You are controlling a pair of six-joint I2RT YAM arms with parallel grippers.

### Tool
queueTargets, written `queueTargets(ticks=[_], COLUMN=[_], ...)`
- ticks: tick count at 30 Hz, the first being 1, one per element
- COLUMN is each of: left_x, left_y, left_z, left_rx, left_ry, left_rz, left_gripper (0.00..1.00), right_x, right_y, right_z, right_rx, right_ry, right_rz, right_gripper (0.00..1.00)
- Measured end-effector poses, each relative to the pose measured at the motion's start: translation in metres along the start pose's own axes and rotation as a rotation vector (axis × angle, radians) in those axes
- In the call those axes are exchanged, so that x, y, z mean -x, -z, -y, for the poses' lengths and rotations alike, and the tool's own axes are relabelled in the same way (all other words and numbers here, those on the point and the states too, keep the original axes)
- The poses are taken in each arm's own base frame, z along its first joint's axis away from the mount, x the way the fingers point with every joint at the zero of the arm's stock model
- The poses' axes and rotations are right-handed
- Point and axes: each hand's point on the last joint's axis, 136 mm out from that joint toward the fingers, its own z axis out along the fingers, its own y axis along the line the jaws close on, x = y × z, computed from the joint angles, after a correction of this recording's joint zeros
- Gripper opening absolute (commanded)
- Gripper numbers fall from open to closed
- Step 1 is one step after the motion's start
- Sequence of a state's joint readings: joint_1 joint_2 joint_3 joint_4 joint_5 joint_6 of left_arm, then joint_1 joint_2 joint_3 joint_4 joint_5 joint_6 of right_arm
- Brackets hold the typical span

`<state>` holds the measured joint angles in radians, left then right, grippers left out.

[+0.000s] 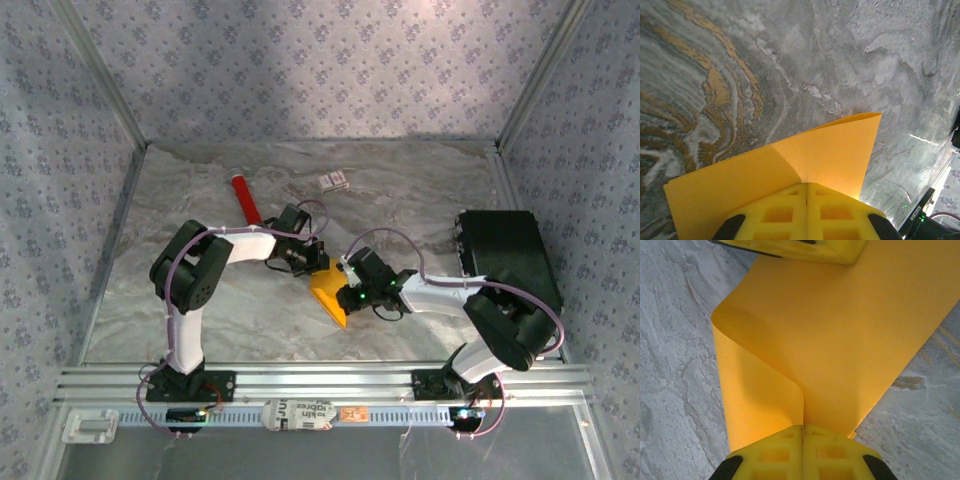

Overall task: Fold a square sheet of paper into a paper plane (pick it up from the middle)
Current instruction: Third fold the triangle at the center of the table.

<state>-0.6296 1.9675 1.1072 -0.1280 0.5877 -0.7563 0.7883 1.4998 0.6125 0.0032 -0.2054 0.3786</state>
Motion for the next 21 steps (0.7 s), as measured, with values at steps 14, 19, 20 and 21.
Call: queueTargets(ticks=[14,19,20,21], left_x=[0.0,0.0,0.0,0.0], left_y=[0.0,0.0,0.0,0.0], left_z=[0.0,0.0,0.0,0.0], left_rx=[0.0,0.0,0.0,0.0], left_ry=[0.0,0.0,0.0,0.0], left_rz=[0.0,0.0,0.0,0.0], left_gripper=[0.03,0.03,0.03,0.03], right_x=[-0.0019,-0.0025,-0.0027,-0.0029], right_y=[0.0012,0.001,0.0008,0.0006], right_z=[-0.0019,-0.0016,-0.0014,-0.0013], right_rx=[0.001,0.0,0.0,-0.001], right_ry=[-0.018,-0.018,-0.019,-0.019], right_rz=[-0.006,-0.008,-0.009,-0.01], right_gripper=[0.04,0.04,0.04,0.04])
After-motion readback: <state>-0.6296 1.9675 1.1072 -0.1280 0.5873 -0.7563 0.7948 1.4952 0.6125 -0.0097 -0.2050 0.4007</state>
